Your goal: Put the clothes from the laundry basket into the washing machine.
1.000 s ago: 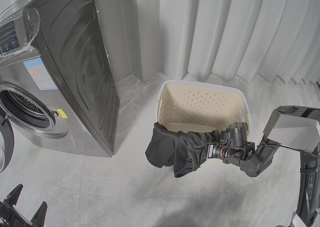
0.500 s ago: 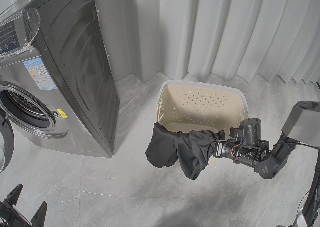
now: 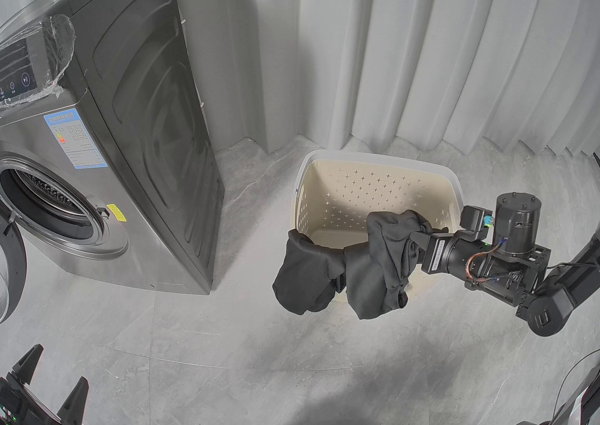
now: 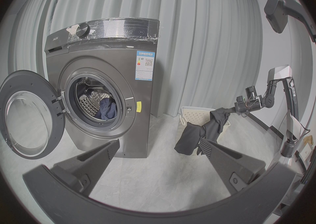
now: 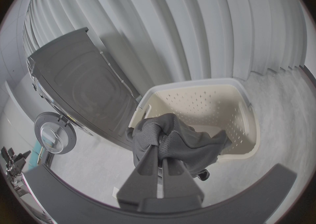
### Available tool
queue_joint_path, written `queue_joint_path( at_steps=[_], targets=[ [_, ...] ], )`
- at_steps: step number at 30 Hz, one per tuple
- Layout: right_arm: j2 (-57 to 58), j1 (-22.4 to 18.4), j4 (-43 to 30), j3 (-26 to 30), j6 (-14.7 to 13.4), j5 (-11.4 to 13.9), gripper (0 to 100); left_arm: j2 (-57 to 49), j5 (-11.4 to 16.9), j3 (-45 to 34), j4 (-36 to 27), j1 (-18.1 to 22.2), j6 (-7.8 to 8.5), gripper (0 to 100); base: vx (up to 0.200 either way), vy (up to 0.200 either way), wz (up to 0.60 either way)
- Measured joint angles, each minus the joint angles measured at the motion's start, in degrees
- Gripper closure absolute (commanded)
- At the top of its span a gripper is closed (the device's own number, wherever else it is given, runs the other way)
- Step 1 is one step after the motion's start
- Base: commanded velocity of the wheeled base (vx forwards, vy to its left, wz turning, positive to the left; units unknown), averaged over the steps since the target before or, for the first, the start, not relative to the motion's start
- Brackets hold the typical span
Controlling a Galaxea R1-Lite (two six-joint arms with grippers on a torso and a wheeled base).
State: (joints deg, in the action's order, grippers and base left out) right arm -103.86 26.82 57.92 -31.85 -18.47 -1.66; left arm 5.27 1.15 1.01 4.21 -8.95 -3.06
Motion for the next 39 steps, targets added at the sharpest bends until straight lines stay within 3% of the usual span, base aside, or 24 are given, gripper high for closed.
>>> queue_joint_path(
  at_steps=[14,24,30,39],
  targets=[
    [14.04,2.61,-0.9,0.07,0.29,-1.79,100,0.0,0.07,0.0,0.0,0.0,0.05,0,0.0,0.0,0.0],
    [25.09,8.24,-2.71,0.11,6.0,-2.06,100,0.0,0.02,0.0,-0.02,-0.04,-0.55,0,0.0,0.0,0.0],
    [28.12,8.96,-2.46,1.07,7.36,-1.65,100,0.0,-0.04,0.0,-0.02,0.0,-2.06,0,-0.033,0.0,0.0],
    [29.85,9.29,-1.95,2.23,8.51,-0.41,100,0.02,-0.13,0.0,-0.09,0.05,-2.18,0,-0.178,0.0,0.0]
  ],
)
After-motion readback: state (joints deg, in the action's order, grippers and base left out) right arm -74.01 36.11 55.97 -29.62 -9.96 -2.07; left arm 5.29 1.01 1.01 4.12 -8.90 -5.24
